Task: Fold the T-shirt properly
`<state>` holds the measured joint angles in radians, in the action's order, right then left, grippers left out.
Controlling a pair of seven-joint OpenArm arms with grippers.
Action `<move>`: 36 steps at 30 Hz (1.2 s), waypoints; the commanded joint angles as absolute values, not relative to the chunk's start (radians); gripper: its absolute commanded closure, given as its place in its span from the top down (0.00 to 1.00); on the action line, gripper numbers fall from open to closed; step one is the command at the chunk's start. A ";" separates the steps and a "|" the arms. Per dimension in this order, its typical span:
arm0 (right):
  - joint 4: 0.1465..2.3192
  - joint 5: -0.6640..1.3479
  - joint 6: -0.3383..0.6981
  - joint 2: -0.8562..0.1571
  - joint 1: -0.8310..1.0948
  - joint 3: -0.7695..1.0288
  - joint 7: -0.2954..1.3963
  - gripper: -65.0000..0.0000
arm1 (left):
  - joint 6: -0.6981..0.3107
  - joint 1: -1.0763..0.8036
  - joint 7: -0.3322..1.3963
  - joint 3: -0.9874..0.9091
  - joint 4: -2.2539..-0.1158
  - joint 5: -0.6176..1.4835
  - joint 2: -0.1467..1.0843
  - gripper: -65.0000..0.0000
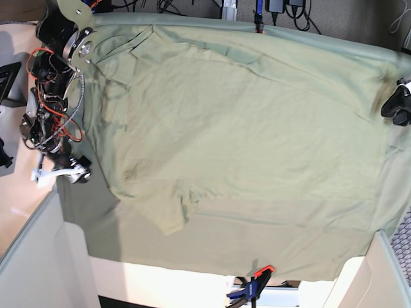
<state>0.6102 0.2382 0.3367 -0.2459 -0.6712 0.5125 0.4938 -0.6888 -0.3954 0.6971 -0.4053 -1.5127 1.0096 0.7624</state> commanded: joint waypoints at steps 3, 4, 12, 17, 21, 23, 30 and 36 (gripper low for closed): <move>0.621 0.246 0.349 -0.237 -0.703 0.467 0.463 0.58 | -0.698 -0.382 0.669 -0.417 -1.525 1.026 0.787 0.53; 0.622 0.246 0.349 -0.228 -0.703 0.445 0.463 0.58 | -0.698 -0.382 0.669 -0.417 -1.525 1.026 0.787 0.53; 0.641 0.230 0.349 -0.146 -0.703 0.280 0.463 0.58 | -0.698 -0.382 0.628 -0.417 -1.522 0.995 0.787 0.53; 0.659 0.198 0.348 -0.135 -0.703 0.271 0.460 0.58 | -0.698 -0.382 0.586 -0.417 -1.522 0.962 0.787 0.53; 0.672 0.187 0.348 -0.138 -0.703 0.271 0.459 0.37 | -0.698 -0.364 0.509 -0.417 -1.512 0.924 0.786 0.53; 0.675 0.171 0.348 -0.138 -0.703 0.271 0.459 0.08 | -0.698 -0.320 0.473 -0.417 -1.489 0.878 0.784 0.53; 0.676 0.139 0.352 -0.138 -0.694 0.271 0.463 0.00 | -0.666 0.022 0.433 -0.284 -1.190 0.818 0.783 0.53; 0.677 0.142 0.352 -0.138 -0.675 0.271 0.451 0.00 | -0.664 0.351 0.323 -0.018 -0.838 0.703 0.735 0.53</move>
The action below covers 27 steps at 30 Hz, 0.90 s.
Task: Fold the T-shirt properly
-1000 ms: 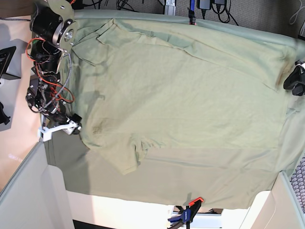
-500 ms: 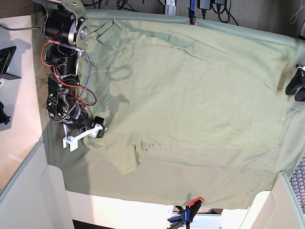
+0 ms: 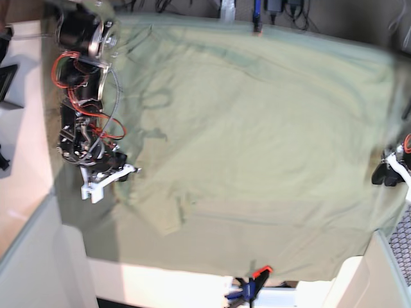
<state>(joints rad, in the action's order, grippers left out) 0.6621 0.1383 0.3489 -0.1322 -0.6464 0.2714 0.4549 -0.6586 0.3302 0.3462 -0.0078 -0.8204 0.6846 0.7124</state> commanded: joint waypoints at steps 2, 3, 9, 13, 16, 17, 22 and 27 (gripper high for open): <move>0.678 0.142 0.352 -0.138 -0.667 0.271 0.451 0.00 | -0.611 0.431 0.291 0.043 -0.736 0.656 0.701 0.53; 0.678 0.142 0.352 -0.138 -0.665 0.271 0.452 0.00 | -0.561 0.466 0.274 0.066 -0.685 0.626 0.682 0.53; 0.678 0.142 0.352 -0.138 -0.661 0.271 0.452 0.00 | -0.473 0.565 0.213 0.092 -0.475 0.533 0.612 0.53; 0.678 0.142 0.352 -0.138 -0.661 0.271 0.452 0.00 | -0.453 0.565 0.215 0.092 -0.474 0.533 0.610 0.53; 0.678 0.144 0.352 -0.138 -0.661 0.271 0.451 0.00 | -0.520 0.565 0.244 0.092 -0.474 0.535 0.609 0.53; 0.678 0.155 0.352 -0.138 -0.661 0.271 0.451 0.00 | -0.580 0.565 0.252 0.092 -0.474 0.545 0.608 0.53; 0.678 0.176 0.352 -0.138 -0.661 0.271 0.452 0.00 | -0.698 0.565 0.255 0.092 -0.480 0.645 0.603 0.53; 0.678 0.176 0.352 -0.138 -0.661 0.271 0.451 0.00 | -0.698 0.565 0.250 0.092 -0.480 0.654 0.603 0.27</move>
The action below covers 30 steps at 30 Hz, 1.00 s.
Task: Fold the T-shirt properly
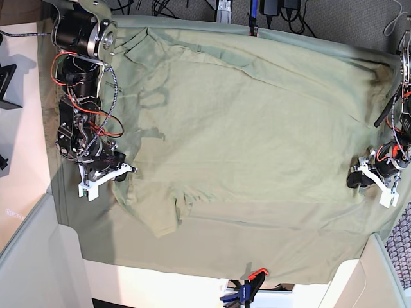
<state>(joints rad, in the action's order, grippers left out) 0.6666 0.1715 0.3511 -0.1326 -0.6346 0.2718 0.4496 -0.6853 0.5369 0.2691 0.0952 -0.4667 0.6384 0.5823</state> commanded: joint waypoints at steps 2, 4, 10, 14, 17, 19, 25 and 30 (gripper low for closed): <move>0.678 0.176 0.352 -0.138 -0.661 0.271 0.451 0.00 | -0.698 0.565 0.233 0.092 -0.480 0.653 0.603 0.10; 0.678 0.176 0.352 -0.138 -0.661 0.271 0.452 0.00 | -0.698 0.565 0.218 0.092 -0.480 0.653 0.604 0.00; 0.751 0.185 0.357 -0.138 -0.654 0.271 0.540 0.00 | -0.698 0.564 0.207 0.092 -0.481 0.678 0.631 0.00; 0.933 0.246 0.357 -0.147 -0.578 0.271 0.597 0.00 | -0.698 0.535 0.284 0.092 -0.494 0.786 0.669 0.00; 1.077 0.289 0.365 -0.168 -0.496 0.271 0.623 0.00 | -0.698 0.481 0.362 0.092 -0.552 0.888 0.698 0.00; 1.144 0.327 0.368 -0.188 -0.448 0.271 0.650 0.00 | -0.698 0.430 0.412 0.092 -0.626 0.938 0.714 0.00; 1.263 0.386 0.373 -0.257 -0.319 0.273 0.665 0.00 | -0.698 0.260 0.502 0.089 -0.952 1.009 0.776 0.00; 1.343 0.407 0.374 -0.314 -0.217 0.276 0.663 0.00 | -0.698 0.164 0.556 0.035 -1.115 1.010 0.818 0.00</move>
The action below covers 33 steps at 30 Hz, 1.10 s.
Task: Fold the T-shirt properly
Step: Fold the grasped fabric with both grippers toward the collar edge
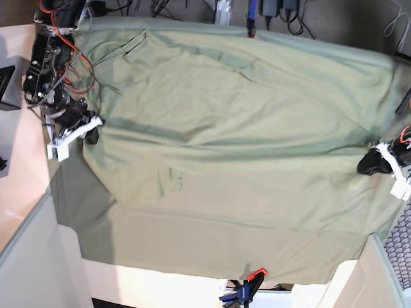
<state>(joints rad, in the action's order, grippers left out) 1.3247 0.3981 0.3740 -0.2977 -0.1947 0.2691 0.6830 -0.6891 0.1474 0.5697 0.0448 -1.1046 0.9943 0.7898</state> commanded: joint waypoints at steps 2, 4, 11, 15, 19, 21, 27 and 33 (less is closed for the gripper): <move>1.366 0.408 0.374 -0.330 -0.189 0.276 0.662 0.00 | -0.698 0.135 0.579 -0.002 -1.139 1.010 0.818 0.00; 1.374 0.408 0.374 -0.339 -0.173 0.279 0.662 0.00 | -0.698 0.107 0.585 -0.025 -1.148 1.011 0.818 0.00; 1.354 0.371 0.374 -0.335 -0.168 0.283 0.662 0.18 | -0.698 0.041 0.586 -0.031 -1.148 1.014 0.810 0.00; 1.361 0.385 0.373 -0.335 -0.169 0.291 0.663 0.69 | -0.698 0.042 0.580 -0.031 -1.157 1.013 0.800 0.00; 1.394 0.413 0.370 -0.323 -0.169 0.358 0.664 0.69 | -0.698 0.041 0.580 -0.031 -1.166 1.013 0.792 0.00; 1.406 0.444 0.371 -0.313 -0.175 0.402 0.662 0.69 | -0.698 0.041 0.581 -0.031 -1.166 1.013 0.789 0.00; 1.391 0.443 0.371 -0.263 -0.263 0.444 0.643 0.69 | -0.698 0.041 0.581 -0.031 -1.166 1.013 0.790 0.00; 1.160 0.293 0.371 -0.183 -0.442 0.426 0.521 0.69 | -0.698 0.041 0.588 -0.031 -1.166 1.013 0.790 0.00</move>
